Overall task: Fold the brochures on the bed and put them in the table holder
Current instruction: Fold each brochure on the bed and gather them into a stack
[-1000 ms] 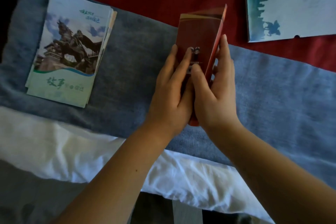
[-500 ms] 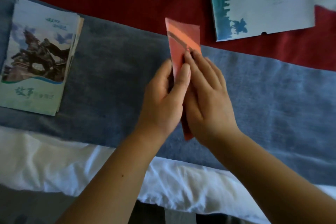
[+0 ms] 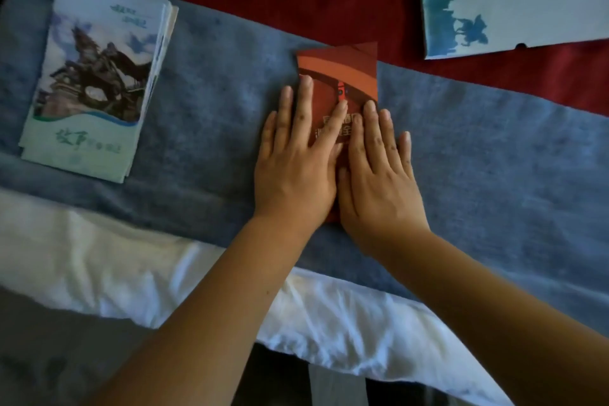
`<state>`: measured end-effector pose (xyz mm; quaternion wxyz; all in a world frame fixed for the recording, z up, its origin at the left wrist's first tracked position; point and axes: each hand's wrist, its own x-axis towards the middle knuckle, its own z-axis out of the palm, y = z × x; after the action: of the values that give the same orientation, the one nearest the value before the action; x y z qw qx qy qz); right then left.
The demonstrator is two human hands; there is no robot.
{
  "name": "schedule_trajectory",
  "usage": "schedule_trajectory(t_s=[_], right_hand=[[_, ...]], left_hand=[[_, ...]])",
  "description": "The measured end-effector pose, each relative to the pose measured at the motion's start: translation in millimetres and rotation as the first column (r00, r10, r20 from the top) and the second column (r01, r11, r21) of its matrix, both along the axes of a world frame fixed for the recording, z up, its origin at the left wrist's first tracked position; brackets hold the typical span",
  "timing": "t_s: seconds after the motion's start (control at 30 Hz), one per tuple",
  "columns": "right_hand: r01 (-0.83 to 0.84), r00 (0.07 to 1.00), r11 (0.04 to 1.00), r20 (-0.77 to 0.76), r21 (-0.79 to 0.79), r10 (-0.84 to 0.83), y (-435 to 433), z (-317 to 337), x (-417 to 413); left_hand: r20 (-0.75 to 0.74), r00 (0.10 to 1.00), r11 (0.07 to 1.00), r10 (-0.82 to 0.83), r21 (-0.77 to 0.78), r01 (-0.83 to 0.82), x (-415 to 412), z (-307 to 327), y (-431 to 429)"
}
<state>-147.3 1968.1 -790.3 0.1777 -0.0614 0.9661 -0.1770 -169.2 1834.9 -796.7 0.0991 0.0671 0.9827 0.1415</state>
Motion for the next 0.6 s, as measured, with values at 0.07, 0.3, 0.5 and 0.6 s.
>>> schedule_trajectory(t_s=[0.07,0.3,0.5,0.6], right_hand=[[-0.034,0.999,0.999,0.031,-0.013,0.034,-14,4,-2],[-0.188,0.980,0.965,0.036,-0.185,0.198,-85,3,-13],[-0.307,0.952,0.928,-0.071,-0.213,0.298,-161,2,-39],[-0.344,0.938,0.916,-0.122,-0.209,0.324,-200,2,-52]], left_hand=[[0.048,0.993,0.994,0.105,0.032,-0.106,-1,12,-8],[-0.089,0.942,0.925,0.322,0.242,-0.293,-12,38,-79],[-0.188,0.917,0.924,0.351,0.227,-0.307,-31,48,-165],[-0.195,0.928,0.939,0.318,0.202,-0.279,-40,46,-205]])
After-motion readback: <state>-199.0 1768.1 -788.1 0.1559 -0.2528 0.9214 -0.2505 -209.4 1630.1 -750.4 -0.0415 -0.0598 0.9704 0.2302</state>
